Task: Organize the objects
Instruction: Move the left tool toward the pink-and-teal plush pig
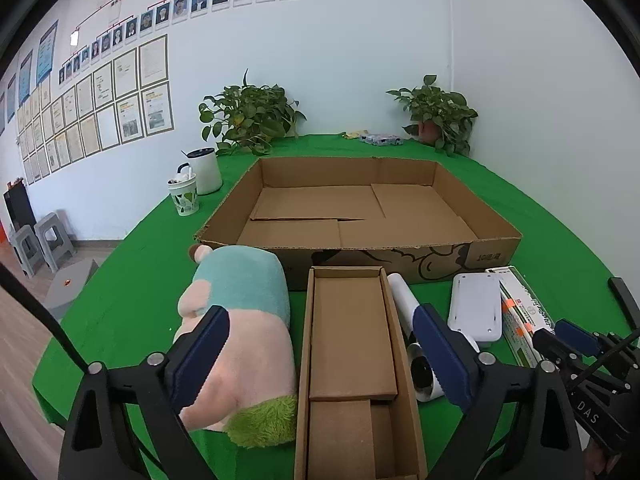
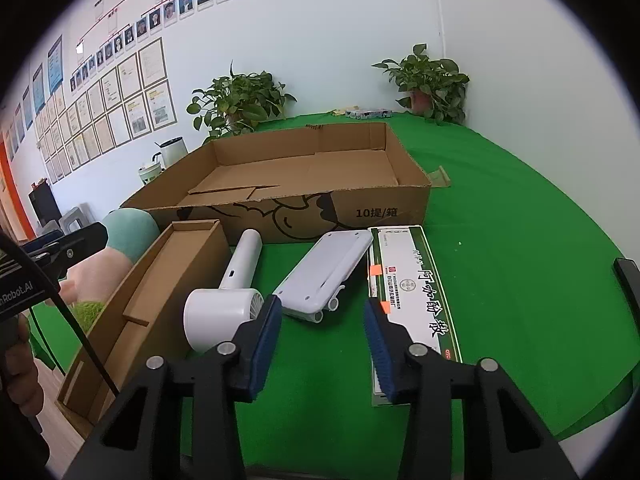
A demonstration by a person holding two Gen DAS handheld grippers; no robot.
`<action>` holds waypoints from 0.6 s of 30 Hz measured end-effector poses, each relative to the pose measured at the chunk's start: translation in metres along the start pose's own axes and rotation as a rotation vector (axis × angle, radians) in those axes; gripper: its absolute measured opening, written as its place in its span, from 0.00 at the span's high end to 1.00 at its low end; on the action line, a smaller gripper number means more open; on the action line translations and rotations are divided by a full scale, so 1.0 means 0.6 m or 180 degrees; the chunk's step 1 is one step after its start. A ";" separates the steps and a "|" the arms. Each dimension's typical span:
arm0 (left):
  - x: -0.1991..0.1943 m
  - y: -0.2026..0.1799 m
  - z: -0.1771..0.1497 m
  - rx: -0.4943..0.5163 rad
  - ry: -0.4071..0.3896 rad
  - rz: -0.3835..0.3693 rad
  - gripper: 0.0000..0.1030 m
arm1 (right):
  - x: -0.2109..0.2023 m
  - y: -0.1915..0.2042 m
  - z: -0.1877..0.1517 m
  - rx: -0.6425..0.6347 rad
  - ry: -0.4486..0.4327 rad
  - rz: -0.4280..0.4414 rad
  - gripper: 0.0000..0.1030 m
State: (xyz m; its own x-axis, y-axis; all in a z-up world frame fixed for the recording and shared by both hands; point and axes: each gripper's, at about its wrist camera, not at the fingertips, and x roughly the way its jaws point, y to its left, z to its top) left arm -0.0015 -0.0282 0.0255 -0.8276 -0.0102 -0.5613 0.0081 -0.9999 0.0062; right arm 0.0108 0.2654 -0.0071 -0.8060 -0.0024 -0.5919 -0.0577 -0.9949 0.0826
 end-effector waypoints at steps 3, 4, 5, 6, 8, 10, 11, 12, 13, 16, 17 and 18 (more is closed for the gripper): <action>-0.003 -0.009 -0.004 0.0068 0.0027 -0.0016 0.38 | -0.011 0.002 0.003 -0.0015 -0.0026 -0.0088 0.64; -0.006 -0.010 -0.005 0.0091 0.0021 -0.0036 0.40 | -0.013 0.004 0.004 -0.0019 -0.0027 -0.0120 0.64; -0.010 -0.011 -0.006 0.0107 0.0004 -0.0049 0.40 | -0.014 0.005 0.005 -0.0035 -0.0019 -0.0152 0.63; -0.013 -0.011 -0.006 0.0110 -0.0015 -0.0066 0.40 | -0.015 0.008 0.006 -0.0055 -0.0005 -0.0186 0.56; -0.019 -0.011 -0.009 0.0096 -0.0035 -0.0141 0.25 | -0.019 0.011 0.005 -0.0060 -0.0006 -0.0197 0.33; -0.027 -0.011 -0.010 0.0088 -0.0074 -0.0218 0.04 | -0.026 0.011 0.002 0.0016 -0.0030 -0.0114 0.20; -0.033 -0.010 -0.011 0.0099 -0.0127 -0.0228 0.02 | -0.028 0.010 0.002 0.0051 -0.0023 -0.0112 0.20; -0.036 -0.013 -0.013 0.0128 -0.0163 -0.0207 0.02 | -0.028 0.011 0.002 0.0080 -0.0008 -0.0123 0.19; -0.038 -0.014 -0.015 0.0163 -0.0183 -0.0184 0.02 | -0.029 0.012 0.003 0.0094 -0.0001 -0.0105 0.18; -0.043 -0.009 -0.015 0.0134 -0.0189 -0.0192 0.02 | -0.033 0.017 0.004 0.0121 0.0004 -0.0044 0.14; -0.045 -0.003 -0.015 0.0085 -0.0183 -0.0209 0.02 | -0.035 0.019 0.005 0.0118 -0.0008 -0.0054 0.12; -0.046 0.001 -0.016 0.0042 -0.0177 -0.0203 0.02 | -0.037 0.022 0.008 0.0099 -0.0026 -0.0072 0.09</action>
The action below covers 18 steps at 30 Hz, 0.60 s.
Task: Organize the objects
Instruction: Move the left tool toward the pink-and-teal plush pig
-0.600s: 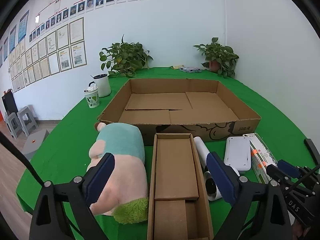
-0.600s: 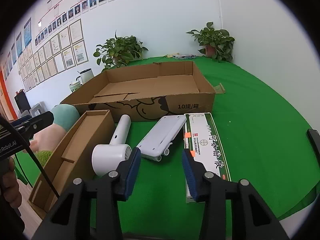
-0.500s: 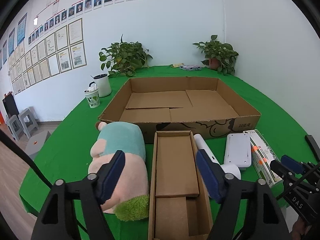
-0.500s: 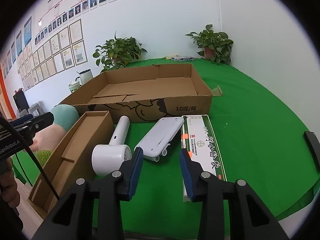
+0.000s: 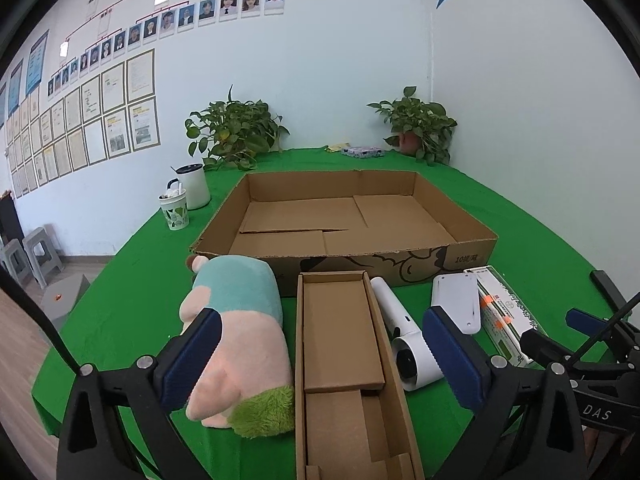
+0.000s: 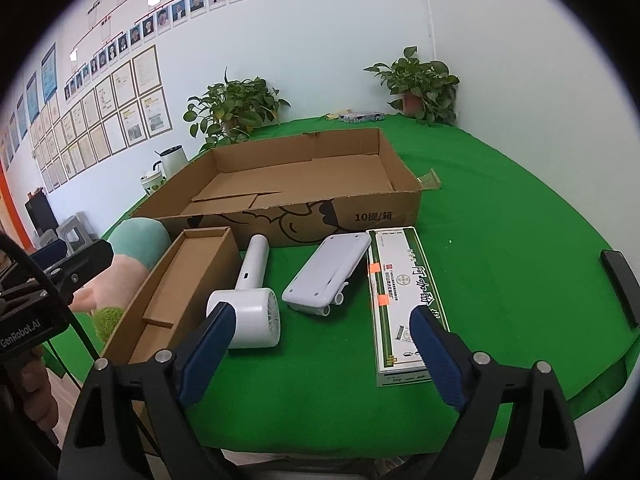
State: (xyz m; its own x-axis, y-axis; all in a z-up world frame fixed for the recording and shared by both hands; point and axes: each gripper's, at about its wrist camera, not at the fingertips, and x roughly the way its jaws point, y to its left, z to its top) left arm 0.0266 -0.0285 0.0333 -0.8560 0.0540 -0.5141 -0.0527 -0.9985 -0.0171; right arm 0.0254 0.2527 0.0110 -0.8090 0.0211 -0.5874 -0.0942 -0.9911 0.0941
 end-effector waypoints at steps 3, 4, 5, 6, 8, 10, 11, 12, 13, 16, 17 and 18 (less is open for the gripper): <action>-0.006 0.013 0.003 -0.0077 -0.0003 0.0030 0.02 | -0.001 0.008 0.005 -0.0063 -0.0024 -0.0140 0.01; -0.009 0.017 0.004 -0.0090 -0.0007 0.0039 0.02 | 0.002 0.011 0.007 -0.0086 -0.0009 -0.0179 0.01; -0.011 0.022 0.005 -0.0102 -0.0019 0.0045 0.02 | 0.005 0.013 0.009 -0.0110 0.0004 -0.0201 0.01; -0.014 0.028 0.005 -0.0116 -0.0029 0.0049 0.02 | 0.009 0.015 0.011 -0.0136 0.0007 -0.0211 0.01; -0.015 0.037 0.005 -0.0168 -0.0043 0.0031 0.02 | 0.014 0.018 0.014 -0.0159 0.0003 -0.0223 0.01; -0.015 0.045 0.005 -0.0247 -0.0055 0.0012 0.02 | 0.021 0.019 0.017 -0.0169 0.0014 -0.0208 0.01; -0.014 0.048 0.007 -0.0274 -0.0051 0.0012 0.02 | 0.024 0.020 0.018 -0.0177 0.0027 -0.0189 0.01; -0.011 0.050 0.008 -0.0288 -0.0043 0.0020 0.02 | 0.029 0.020 0.019 -0.0192 0.0042 -0.0170 0.01; -0.007 0.051 0.009 -0.0291 -0.0032 0.0023 0.02 | 0.034 0.020 0.021 -0.0209 0.0051 -0.0160 0.01; 0.008 0.053 0.012 -0.0280 0.0017 0.0022 0.02 | 0.043 0.020 0.020 -0.0232 0.0065 -0.0153 0.01; 0.014 0.054 0.014 -0.0279 0.0037 0.0018 0.02 | 0.047 0.018 0.020 -0.0230 0.0076 -0.0140 0.01; 0.019 0.055 0.015 -0.0273 0.0056 0.0009 0.02 | 0.051 0.017 0.019 -0.0233 0.0085 -0.0132 0.01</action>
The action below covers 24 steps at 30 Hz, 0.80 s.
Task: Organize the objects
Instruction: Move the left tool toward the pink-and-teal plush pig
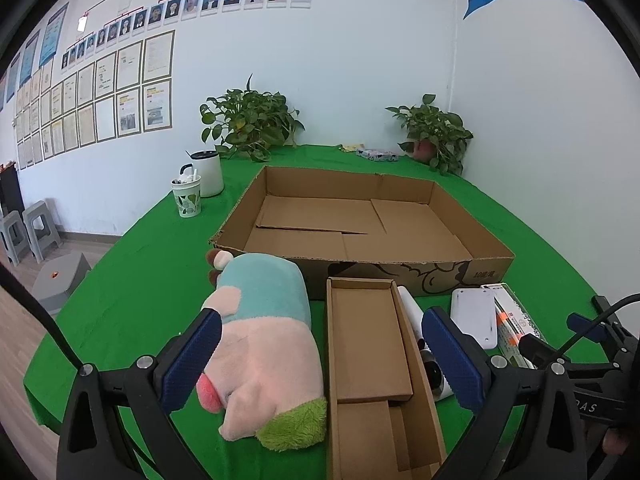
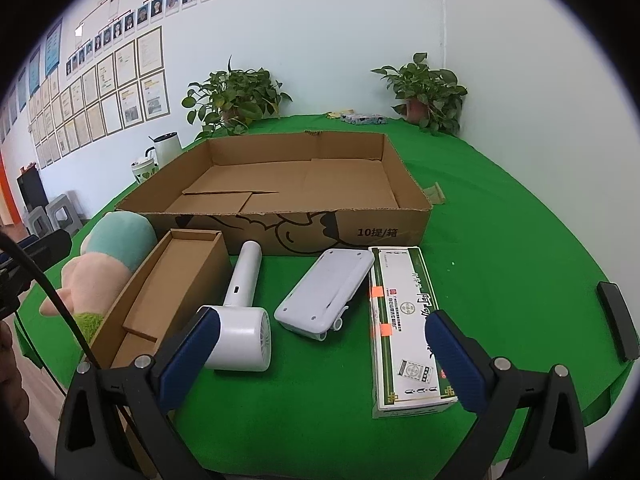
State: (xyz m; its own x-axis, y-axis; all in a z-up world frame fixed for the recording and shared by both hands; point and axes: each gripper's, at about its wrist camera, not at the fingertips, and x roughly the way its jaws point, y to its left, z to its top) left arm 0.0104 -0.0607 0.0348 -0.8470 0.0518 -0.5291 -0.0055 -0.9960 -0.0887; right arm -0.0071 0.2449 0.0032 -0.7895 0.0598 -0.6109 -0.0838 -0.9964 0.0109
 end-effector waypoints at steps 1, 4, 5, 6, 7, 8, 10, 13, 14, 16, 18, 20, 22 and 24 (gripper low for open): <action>0.007 -0.003 0.003 0.0011 0.0019 -0.0003 0.02 | 0.005 -0.002 -0.001 -0.0005 0.0010 -0.0002 0.01; 0.026 -0.009 0.010 0.0070 0.0074 -0.0010 0.02 | 0.016 -0.009 -0.004 0.0021 0.0042 -0.0031 0.01; 0.032 -0.009 0.012 0.0081 0.0095 -0.0012 0.02 | 0.019 -0.013 -0.004 0.0049 0.0055 -0.0037 0.01; 0.037 -0.009 0.015 0.0084 0.0112 -0.0016 0.02 | 0.022 -0.016 -0.003 0.0071 0.0064 -0.0038 0.01; 0.042 -0.009 0.016 0.0081 0.0128 -0.0016 0.02 | 0.025 -0.018 -0.002 0.0085 0.0070 -0.0042 0.01; 0.047 -0.007 0.017 0.0078 0.0145 -0.0016 0.02 | 0.027 -0.020 -0.001 0.0091 0.0071 -0.0047 0.01; 0.056 -0.004 0.020 0.0080 0.0164 -0.0011 0.02 | 0.030 -0.021 0.002 0.0072 0.0071 -0.0063 0.01; 0.064 0.009 0.022 0.0041 0.0173 0.0003 0.02 | 0.032 -0.018 0.009 -0.0001 0.0050 -0.0058 0.01; 0.068 0.015 0.024 0.0019 0.0188 0.0011 0.02 | 0.032 -0.016 0.012 -0.0040 0.0039 -0.0058 0.01; 0.072 0.034 0.027 -0.0037 0.0220 0.0007 0.02 | 0.032 -0.011 0.020 -0.0124 0.0006 -0.0052 0.01; 0.073 0.058 0.033 -0.0118 0.0244 0.0012 0.02 | 0.023 -0.002 0.031 -0.0240 -0.0063 0.0077 0.01; 0.067 0.087 0.040 -0.0178 0.0231 0.0057 0.02 | -0.003 0.019 0.047 -0.0500 -0.0223 0.0389 0.01; 0.055 0.116 0.047 -0.0222 0.0185 0.0142 0.02 | -0.037 0.048 0.060 -0.0827 -0.0383 0.0787 0.01; 0.044 0.144 0.052 -0.0261 0.0155 0.0201 0.02 | -0.076 0.079 0.072 -0.1130 -0.0461 0.1389 0.01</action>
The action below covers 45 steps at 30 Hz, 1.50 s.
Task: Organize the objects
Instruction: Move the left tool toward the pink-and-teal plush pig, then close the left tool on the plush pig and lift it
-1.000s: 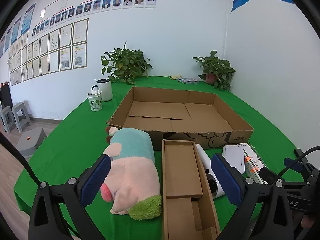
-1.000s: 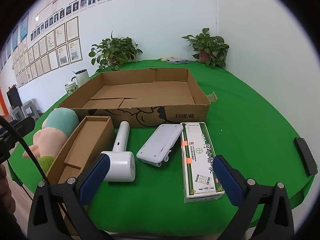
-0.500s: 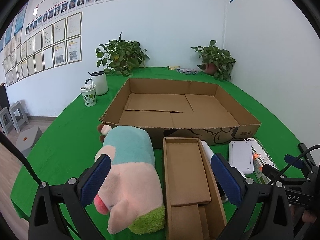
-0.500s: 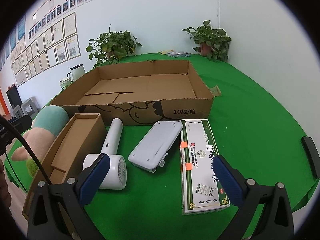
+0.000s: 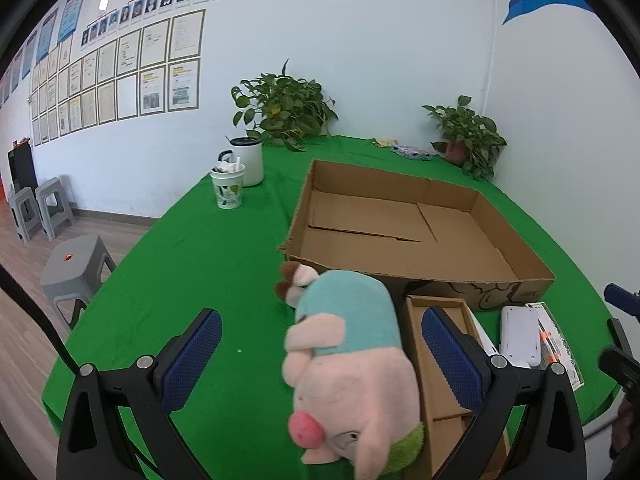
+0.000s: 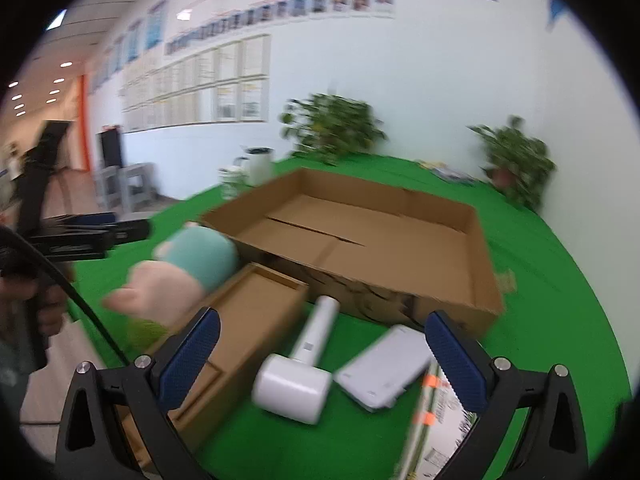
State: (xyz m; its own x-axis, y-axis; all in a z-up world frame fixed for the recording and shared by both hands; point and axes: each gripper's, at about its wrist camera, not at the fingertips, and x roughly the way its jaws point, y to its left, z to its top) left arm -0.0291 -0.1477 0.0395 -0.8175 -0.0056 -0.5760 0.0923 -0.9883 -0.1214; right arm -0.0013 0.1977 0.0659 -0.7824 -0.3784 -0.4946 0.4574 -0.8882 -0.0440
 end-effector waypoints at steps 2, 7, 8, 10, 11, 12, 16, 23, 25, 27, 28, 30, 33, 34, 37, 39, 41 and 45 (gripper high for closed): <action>-0.008 0.023 0.001 -0.0042 -0.0025 0.0007 0.02 | -0.015 0.033 0.025 -0.0201 -0.0092 0.0572 0.01; 0.016 0.037 -0.021 -0.0107 0.0216 -0.0180 0.02 | 0.028 0.072 0.042 -0.0334 -0.0018 0.1160 0.01; 0.028 0.036 -0.029 -0.0109 0.0299 -0.0277 0.02 | 0.047 0.073 0.040 -0.0314 0.0066 0.1079 0.01; 0.053 0.026 -0.042 -0.0144 0.0473 -0.0379 0.02 | 0.083 0.063 0.035 -0.0231 0.0224 0.0867 0.01; 0.066 0.023 -0.050 -0.0164 0.0578 -0.0439 0.02 | 0.091 0.055 0.028 -0.0188 0.0268 0.0768 0.01; 0.078 0.017 -0.056 -0.0172 0.0653 -0.0494 0.02 | 0.099 0.047 0.023 -0.0160 0.0303 0.0681 0.01; 0.114 0.006 -0.080 -0.0206 0.0830 -0.0585 0.04 | 0.120 0.011 0.016 -0.0089 0.0388 0.0425 0.01; 0.125 0.014 -0.104 -0.0347 0.0805 -0.0898 0.23 | 0.173 0.029 0.048 -0.0373 0.0414 0.0172 0.01; 0.121 0.019 -0.108 -0.0365 0.0800 -0.0931 0.27 | 0.196 0.037 0.057 -0.0366 0.0424 0.0244 0.01; 0.117 0.024 -0.110 -0.0405 0.0796 -0.0956 0.30 | 0.214 0.048 0.067 -0.0330 0.0459 0.0358 0.01; 0.113 0.027 -0.112 -0.0427 0.0795 -0.0967 0.31 | 0.228 0.054 0.070 -0.0298 0.0510 0.0427 0.01; 0.103 0.038 -0.115 -0.0488 0.0799 -0.0948 0.33 | 0.249 0.065 0.072 -0.0226 0.0621 0.0556 0.01; 0.080 0.058 -0.120 -0.0598 0.0840 -0.0886 0.35 | 0.279 0.080 0.072 -0.0048 0.0852 0.0742 0.01; 0.068 0.065 -0.121 -0.0611 0.0836 -0.0864 0.35 | 0.286 0.085 0.070 0.0039 0.0933 0.0826 0.01; 0.034 0.085 -0.128 -0.0688 0.0826 -0.0844 0.35 | 0.301 0.106 0.066 0.0299 0.1204 0.1202 0.01; 0.020 0.096 -0.139 -0.0692 0.0860 -0.0794 0.35 | 0.313 0.128 0.059 0.0406 0.1425 0.1365 0.01; 0.015 0.101 -0.151 -0.0694 0.0908 -0.0777 0.36 | 0.327 0.150 0.046 0.0534 0.1664 0.1468 0.01; 0.012 0.104 -0.167 -0.0702 0.0914 -0.0815 0.36 | 0.338 0.178 0.024 0.0663 0.1941 0.1487 0.00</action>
State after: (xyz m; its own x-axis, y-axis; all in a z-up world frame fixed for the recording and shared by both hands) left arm 0.0277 -0.1942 -0.0532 -0.6415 0.3085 -0.7023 0.0520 -0.8960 -0.4410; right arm -0.1172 0.0224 -0.0265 -0.1322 -0.5679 -0.8124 0.5456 -0.7260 0.4186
